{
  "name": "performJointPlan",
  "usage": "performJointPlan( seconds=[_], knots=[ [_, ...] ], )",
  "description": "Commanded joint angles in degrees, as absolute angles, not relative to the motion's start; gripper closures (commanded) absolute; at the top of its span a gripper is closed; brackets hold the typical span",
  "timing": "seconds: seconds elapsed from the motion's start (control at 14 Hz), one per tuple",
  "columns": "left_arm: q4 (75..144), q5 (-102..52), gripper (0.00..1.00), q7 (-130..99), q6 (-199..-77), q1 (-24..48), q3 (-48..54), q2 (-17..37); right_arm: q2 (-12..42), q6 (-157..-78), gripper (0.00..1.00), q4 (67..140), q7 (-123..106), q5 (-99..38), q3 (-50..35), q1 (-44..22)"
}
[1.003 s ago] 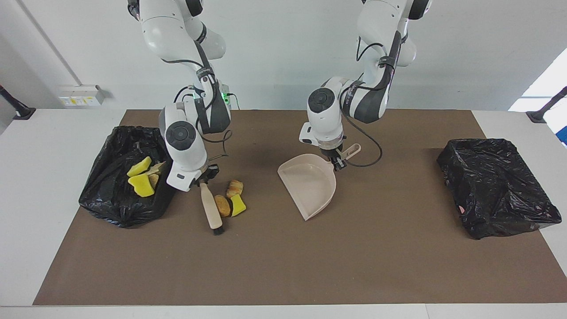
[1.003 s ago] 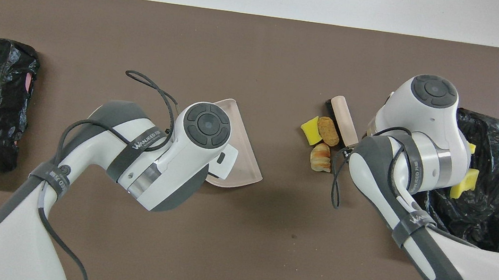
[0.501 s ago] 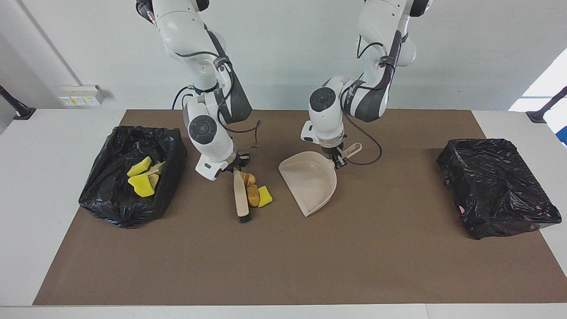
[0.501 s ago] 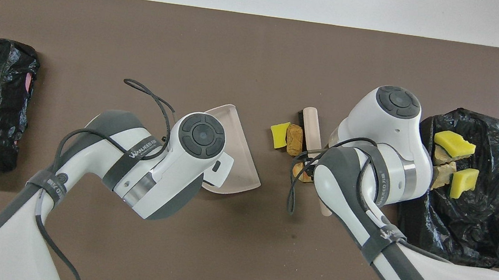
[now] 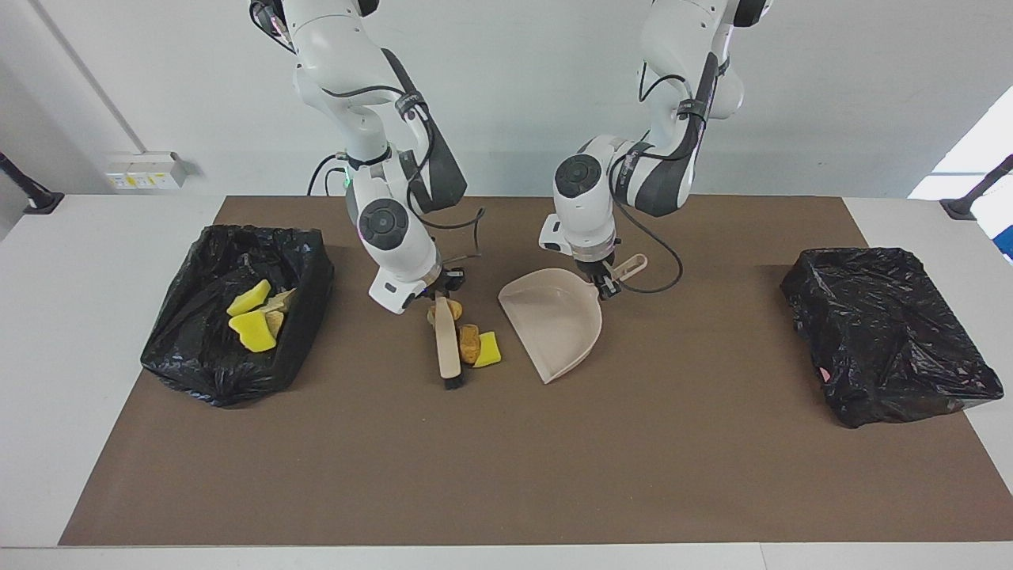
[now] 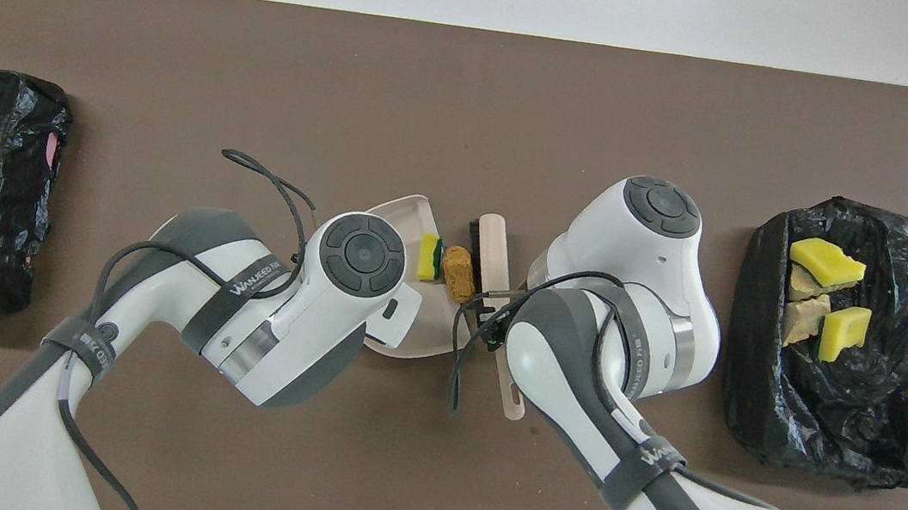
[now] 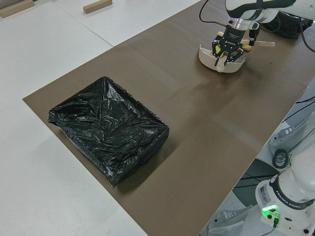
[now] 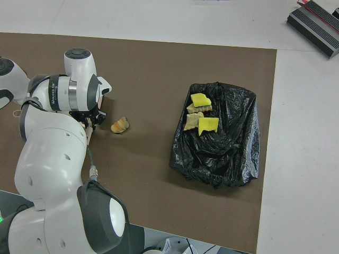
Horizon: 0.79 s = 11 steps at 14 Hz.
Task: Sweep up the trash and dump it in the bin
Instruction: 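Sweep the sponge and crust toward the dustpan with the right gripper, then lift and reposition the brush behind the trash with the right gripper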
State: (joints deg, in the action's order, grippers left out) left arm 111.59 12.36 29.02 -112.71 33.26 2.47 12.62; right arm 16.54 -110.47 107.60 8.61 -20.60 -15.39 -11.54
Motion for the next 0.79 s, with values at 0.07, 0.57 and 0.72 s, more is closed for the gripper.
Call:
performJointPlan(
  seconds=[0.07,0.57,0.72],
  knots=[
    [114.3,13.4,1.00,29.7,-113.6,33.8,2.1,10.7,14.2,-110.6,1.00,108.3,6.0,-28.0,-15.4,-11.5],
    [114.3,13.4,1.00,35.5,-113.6,33.5,2.1,10.8,6.2,-98.4,1.00,109.3,13.7,-12.5,-14.8,-5.4],
    [114.3,13.4,1.00,35.6,-113.4,33.7,2.0,10.7,4.4,-98.8,1.00,112.4,21.6,-8.7,-14.9,-5.4]
  ],
)
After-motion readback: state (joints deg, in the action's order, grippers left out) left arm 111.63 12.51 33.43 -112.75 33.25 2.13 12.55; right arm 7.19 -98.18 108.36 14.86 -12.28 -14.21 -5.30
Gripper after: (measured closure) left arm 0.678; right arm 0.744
